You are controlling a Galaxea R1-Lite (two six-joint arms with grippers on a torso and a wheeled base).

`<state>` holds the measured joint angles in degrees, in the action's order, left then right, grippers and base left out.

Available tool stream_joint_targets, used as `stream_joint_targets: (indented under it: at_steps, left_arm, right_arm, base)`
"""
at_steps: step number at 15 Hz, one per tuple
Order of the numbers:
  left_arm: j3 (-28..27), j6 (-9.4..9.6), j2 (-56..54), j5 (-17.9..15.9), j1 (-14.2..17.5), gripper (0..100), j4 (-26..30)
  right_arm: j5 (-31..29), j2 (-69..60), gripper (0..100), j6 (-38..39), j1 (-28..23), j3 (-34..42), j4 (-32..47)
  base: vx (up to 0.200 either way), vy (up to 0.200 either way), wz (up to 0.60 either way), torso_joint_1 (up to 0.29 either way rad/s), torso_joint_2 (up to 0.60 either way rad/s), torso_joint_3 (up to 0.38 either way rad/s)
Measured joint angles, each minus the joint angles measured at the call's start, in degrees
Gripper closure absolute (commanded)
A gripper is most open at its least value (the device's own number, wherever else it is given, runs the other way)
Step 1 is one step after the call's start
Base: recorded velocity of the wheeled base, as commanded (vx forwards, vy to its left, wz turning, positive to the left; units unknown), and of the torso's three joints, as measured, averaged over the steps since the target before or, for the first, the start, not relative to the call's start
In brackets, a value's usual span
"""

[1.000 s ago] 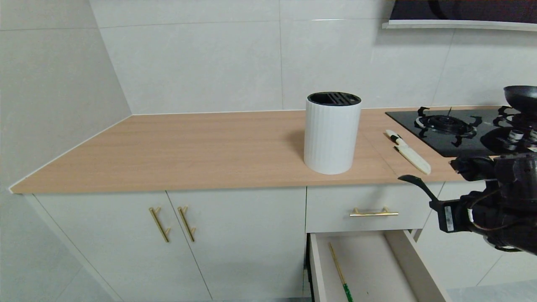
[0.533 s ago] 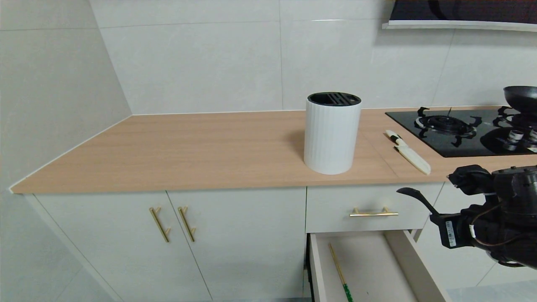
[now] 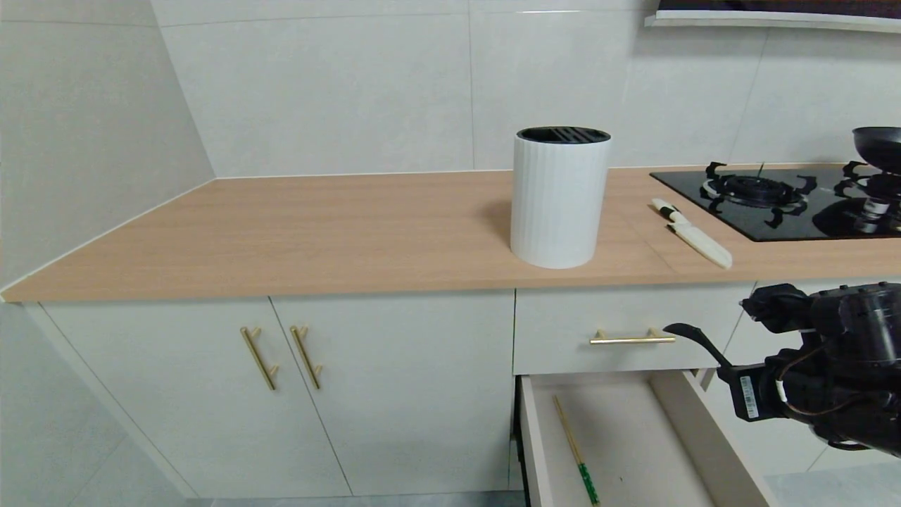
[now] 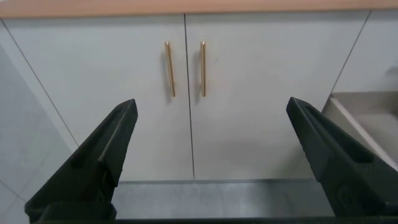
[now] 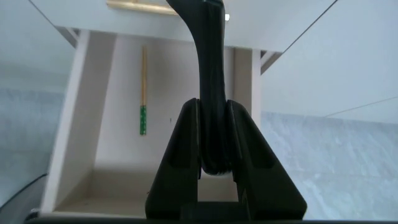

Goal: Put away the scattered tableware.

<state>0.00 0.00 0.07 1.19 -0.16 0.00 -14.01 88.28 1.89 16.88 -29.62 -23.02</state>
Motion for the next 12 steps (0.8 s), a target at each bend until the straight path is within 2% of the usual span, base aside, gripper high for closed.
stream_joint_targets:
  at_steps: [8, 12]
  left_arm:
    - [0.0, 0.00, 0.0, 0.0, 0.0, 0, 0.0]
    - [0.0, 0.00, 0.0, 0.0, 0.0, 0, 0.0]
  right_arm:
    - [-0.2, 2.6, 100, 0.1, 0.0, 0.0, -0.1]
    - [-0.2, 3.6, 100, 0.2, 0.0, 0.0, 0.0]
  base:
    - [0.000, 0.000, 0.00, -0.171, 0.47, 0.298]
    - [0.000, 0.000, 0.00, -0.108, 0.39, 0.282]
